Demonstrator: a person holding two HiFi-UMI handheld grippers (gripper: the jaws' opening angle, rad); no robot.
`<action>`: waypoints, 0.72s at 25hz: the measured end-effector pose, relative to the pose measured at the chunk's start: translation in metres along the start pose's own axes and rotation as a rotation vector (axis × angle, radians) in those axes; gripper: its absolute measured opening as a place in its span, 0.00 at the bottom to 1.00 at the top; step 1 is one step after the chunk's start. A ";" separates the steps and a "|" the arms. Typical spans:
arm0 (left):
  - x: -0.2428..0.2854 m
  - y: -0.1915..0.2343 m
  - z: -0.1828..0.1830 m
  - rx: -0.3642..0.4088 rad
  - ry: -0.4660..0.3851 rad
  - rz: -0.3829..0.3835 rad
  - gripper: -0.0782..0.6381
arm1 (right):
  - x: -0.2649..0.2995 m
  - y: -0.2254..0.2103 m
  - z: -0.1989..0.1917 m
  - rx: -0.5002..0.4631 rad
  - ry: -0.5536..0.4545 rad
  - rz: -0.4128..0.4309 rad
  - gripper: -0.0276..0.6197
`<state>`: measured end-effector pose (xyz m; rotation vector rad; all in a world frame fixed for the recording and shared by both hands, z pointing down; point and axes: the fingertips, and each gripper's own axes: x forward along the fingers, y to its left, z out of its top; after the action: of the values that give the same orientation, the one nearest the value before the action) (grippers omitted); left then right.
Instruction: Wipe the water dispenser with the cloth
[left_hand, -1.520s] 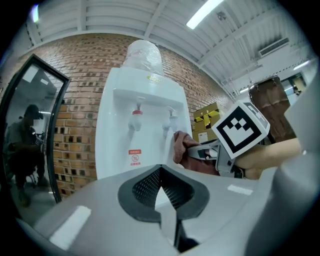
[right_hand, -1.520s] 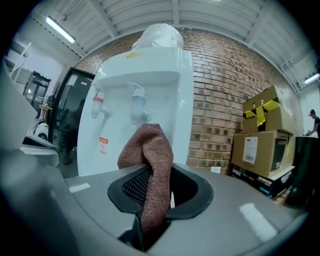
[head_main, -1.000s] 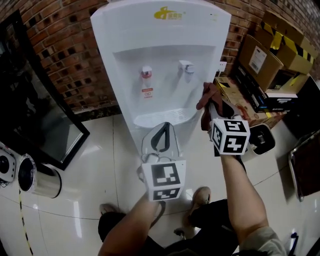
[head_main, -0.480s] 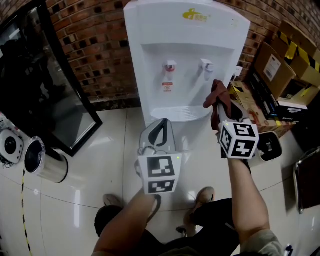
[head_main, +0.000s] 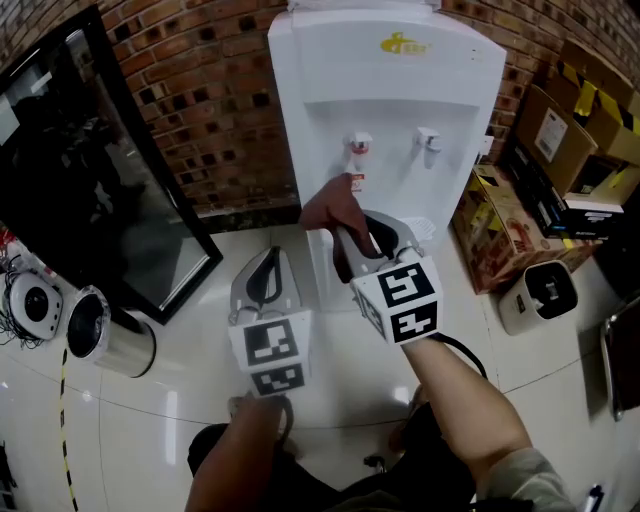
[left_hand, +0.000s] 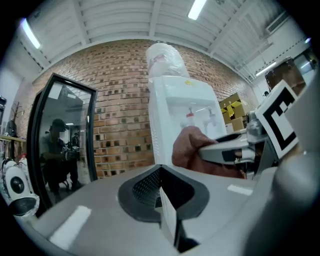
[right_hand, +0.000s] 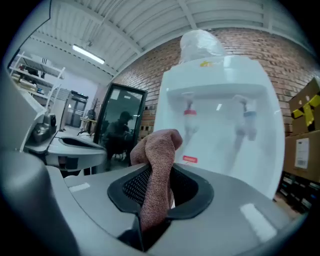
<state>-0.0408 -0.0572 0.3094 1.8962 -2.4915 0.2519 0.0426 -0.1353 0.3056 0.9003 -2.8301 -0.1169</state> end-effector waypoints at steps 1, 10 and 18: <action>-0.002 0.008 -0.002 -0.002 0.003 0.012 0.11 | 0.008 0.014 -0.004 -0.002 0.010 0.027 0.21; -0.010 0.045 -0.011 -0.021 0.035 0.065 0.11 | 0.060 0.067 -0.059 -0.037 0.154 0.099 0.21; 0.000 0.023 -0.005 -0.045 0.024 0.000 0.11 | 0.061 0.024 -0.085 0.011 0.215 0.004 0.21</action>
<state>-0.0632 -0.0510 0.3111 1.8650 -2.4609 0.2149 -0.0045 -0.1532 0.4006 0.8535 -2.6358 -0.0039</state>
